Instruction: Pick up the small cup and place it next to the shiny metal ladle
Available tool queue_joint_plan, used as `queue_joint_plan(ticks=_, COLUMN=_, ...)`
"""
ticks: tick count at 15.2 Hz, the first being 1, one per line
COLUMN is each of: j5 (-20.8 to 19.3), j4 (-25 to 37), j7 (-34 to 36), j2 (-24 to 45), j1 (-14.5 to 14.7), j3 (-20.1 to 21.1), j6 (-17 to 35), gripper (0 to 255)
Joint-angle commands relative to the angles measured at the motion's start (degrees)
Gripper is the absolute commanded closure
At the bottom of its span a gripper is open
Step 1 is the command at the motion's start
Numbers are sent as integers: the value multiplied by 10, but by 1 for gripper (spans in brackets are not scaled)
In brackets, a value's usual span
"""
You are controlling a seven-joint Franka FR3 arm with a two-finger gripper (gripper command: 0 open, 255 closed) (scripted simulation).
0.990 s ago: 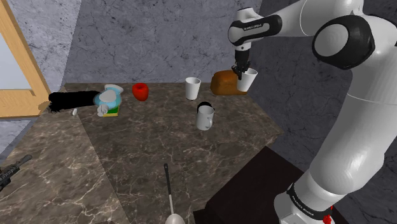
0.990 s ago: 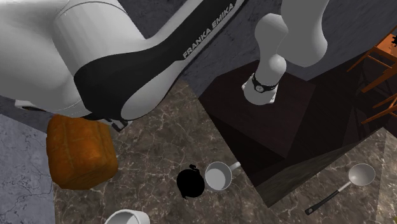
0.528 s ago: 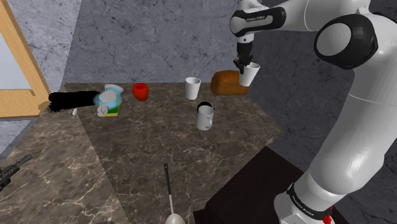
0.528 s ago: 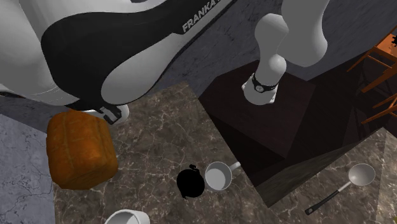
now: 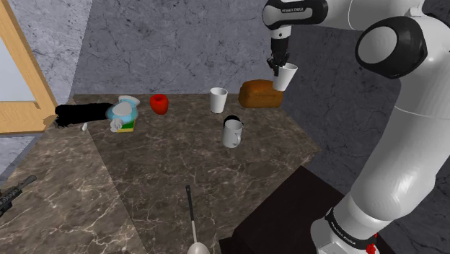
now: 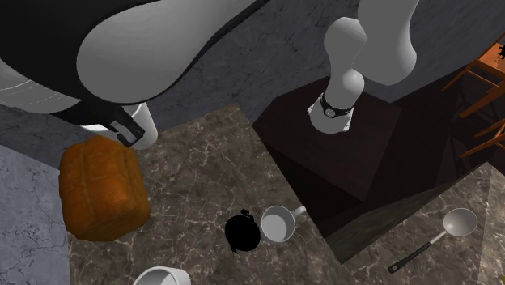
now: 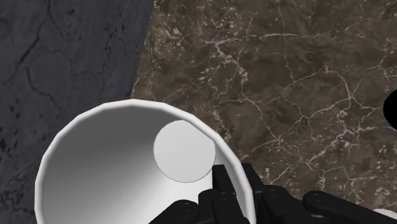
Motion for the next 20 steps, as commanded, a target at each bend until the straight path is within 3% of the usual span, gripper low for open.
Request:
queue_joint_plan(ticks=1, j5=1, j4=19, j7=-3, j2=2, j1=0, j3=0, j6=-16, gripper=255)
queue_joint_plan(ticks=10, j5=-11, j4=-159, j7=104, j2=-138, j1=61, j3=42, j6=-1, gripper=255)
queue_joint_plan(ticks=20, j5=10, j4=-272, j7=226, j2=-241, j1=120, j3=108, j6=-17, gripper=255)
